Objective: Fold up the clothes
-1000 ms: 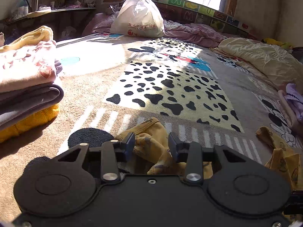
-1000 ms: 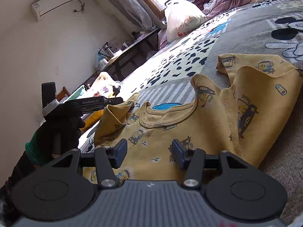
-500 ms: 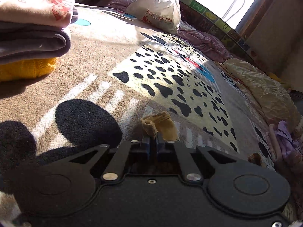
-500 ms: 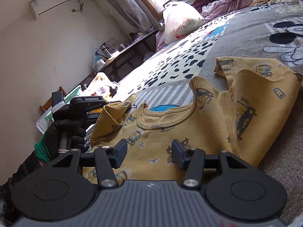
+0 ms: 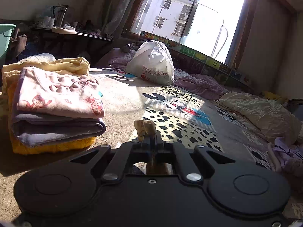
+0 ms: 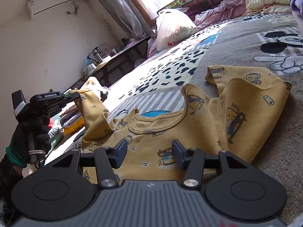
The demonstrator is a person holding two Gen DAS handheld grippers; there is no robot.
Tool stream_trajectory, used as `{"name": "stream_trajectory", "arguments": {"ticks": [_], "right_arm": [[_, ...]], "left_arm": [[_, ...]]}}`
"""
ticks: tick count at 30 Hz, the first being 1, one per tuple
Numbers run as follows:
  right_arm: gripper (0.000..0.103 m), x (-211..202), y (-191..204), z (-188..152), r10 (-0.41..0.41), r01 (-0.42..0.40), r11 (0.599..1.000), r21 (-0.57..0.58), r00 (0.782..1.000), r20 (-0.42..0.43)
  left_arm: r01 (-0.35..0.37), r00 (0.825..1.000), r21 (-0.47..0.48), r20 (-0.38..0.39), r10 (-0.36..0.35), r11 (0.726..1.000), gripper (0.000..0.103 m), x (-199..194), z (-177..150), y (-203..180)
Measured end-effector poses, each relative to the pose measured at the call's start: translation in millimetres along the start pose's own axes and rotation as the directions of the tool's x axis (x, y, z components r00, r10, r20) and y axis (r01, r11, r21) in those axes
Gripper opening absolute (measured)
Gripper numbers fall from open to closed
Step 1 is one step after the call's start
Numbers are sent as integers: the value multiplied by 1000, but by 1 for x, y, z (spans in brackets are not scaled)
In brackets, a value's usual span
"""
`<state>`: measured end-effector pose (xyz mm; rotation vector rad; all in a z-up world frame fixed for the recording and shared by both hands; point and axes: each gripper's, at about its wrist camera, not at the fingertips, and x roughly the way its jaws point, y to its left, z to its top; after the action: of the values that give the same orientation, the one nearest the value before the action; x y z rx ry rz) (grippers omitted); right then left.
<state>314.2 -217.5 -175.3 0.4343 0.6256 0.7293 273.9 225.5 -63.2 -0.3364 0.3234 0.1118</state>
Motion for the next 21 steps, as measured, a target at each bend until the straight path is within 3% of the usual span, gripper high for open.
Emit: {"name": "stream_trajectory", "arguments": {"ticks": [8,15,18,19,20,21], "right_arm": [[53,2,-1,-1,-7,7,1000,-2,1000,-1],[53,4,-3,-1,-4,4,1000,6,1000,-6],[53,4,-2,-1,-5,5,1000,4,1000,-5],[53,4,-2,-1,-6,6,1000,3,1000,-5],[53,4,-2,-1,-7,7,1000,2,1000,-5],[53,4,-2,-1,-8,8,1000,1,1000,-5]], "left_arm": [[-89,996,-53,-35,87,995,1,-26,-12,57],[-157,987,-123,10,160,980,2,-66,-27,75],[-214,976,-98,-74,207,972,2,-70,-45,80],[-227,964,-81,-162,212,971,2,-65,-54,85],[-233,934,-60,-291,206,971,2,-56,-64,91],[-230,920,-80,-342,190,970,5,-54,-70,99]]}}
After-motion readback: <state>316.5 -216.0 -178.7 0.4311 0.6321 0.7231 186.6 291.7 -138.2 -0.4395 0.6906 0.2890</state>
